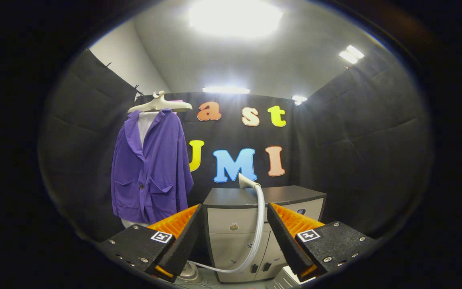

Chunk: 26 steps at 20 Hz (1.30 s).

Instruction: Iron the clothes twice with a garment steamer, once on the left side and once on the right side.

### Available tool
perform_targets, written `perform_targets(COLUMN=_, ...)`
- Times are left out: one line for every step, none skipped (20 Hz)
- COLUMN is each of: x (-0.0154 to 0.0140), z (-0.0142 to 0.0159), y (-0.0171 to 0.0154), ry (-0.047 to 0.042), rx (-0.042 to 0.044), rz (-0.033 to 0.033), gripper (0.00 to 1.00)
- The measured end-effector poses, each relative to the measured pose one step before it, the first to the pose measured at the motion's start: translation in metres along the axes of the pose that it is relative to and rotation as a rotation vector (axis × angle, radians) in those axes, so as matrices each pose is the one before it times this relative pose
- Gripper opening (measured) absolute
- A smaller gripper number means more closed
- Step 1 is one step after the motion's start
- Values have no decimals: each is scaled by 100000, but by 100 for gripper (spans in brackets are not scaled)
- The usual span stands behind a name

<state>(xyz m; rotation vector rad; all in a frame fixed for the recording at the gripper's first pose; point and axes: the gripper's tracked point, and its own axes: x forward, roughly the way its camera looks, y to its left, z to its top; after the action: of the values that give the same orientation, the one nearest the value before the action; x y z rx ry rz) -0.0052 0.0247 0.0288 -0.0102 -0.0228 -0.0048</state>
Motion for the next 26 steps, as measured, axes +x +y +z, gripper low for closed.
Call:
perform_targets(x=257, z=509, y=150, ry=-217, rx=-56, rz=157, gripper=96)
perform_targets(x=279, z=311, y=238, ry=209, rx=158, rz=652, gripper=96)
perform_targets(x=305, z=612, y=218, ry=-265, rx=283, rz=354, gripper=96)
perform_targets(x=384, z=754, y=156, ry=-655, rx=521, rz=399, gripper=96)
perform_targets(x=498, z=887, y=160, ry=-929, rx=876, rz=596, gripper=96)
perform_targets(x=482, z=671, y=15, ry=-580, rx=955, rz=278, gripper=96)
perform_targets(x=661, z=674, y=-107, ry=222, rx=574, rz=183, gripper=96)
perform_targets(x=705, z=695, y=-241, ry=17, rx=181, rz=-58, gripper=96)
perform_targets(x=760, z=771, y=-234, ry=69, rx=-198, rz=-78, gripper=96)
perform_targets(x=775, z=911, y=-86, ry=-186, rx=-362, rz=177, gripper=96)
perform_targets(x=898, z=765, y=-175, ry=-389, rx=-692, rz=223, gripper=96)
perform_targets(x=849, z=499, y=-211, ry=-234, rx=-947, rz=456, gripper=96)
perform_targets(x=942, z=595, y=-188, ry=-352, rx=-869, rz=588, gripper=96)
perform_targets(x=1012, z=278, y=-119, ry=226, rx=-616, rz=841, gripper=96)
perform_targets(x=1001, z=394, y=-15, ry=131, rx=-69, rz=1153, gripper=96)
perform_targets(x=1039, z=252, y=-7, ry=307, rx=291, rz=1373, gripper=96)
perform_targets(x=1078, z=231, y=45, ry=326, rx=405, rz=1943, gripper=96)
perform_targets(x=1113, z=201, y=-72, ry=418, rx=291, rz=1708, gripper=96)
perform_targets(x=1146, z=71, y=-214, ry=998, rx=282, rz=1226, gripper=96)
perform_targets(x=1143, z=-83, y=-277, ry=1071, rx=398, rz=1323, gripper=96)
perform_targets(x=1176, z=-84, y=-220, ry=1248, rx=227, rz=1386, gripper=96)
perform_targets(x=1266, z=-137, y=-407, ry=1347, rx=53, rz=1261, gripper=96)
perform_targets(x=1253, z=-110, y=-464, ry=1356, rx=11, rz=896, gripper=96)
perform_targets(x=1173, z=-85, y=-472, ry=1284, rx=-7, rz=1107, gripper=96)
perform_targets(x=1233, z=-52, y=-473, ry=873, rx=206, rz=942, gripper=96)
perform_targets(x=1132, z=-8, y=-647, ry=535, rx=543, rz=443, gripper=96)
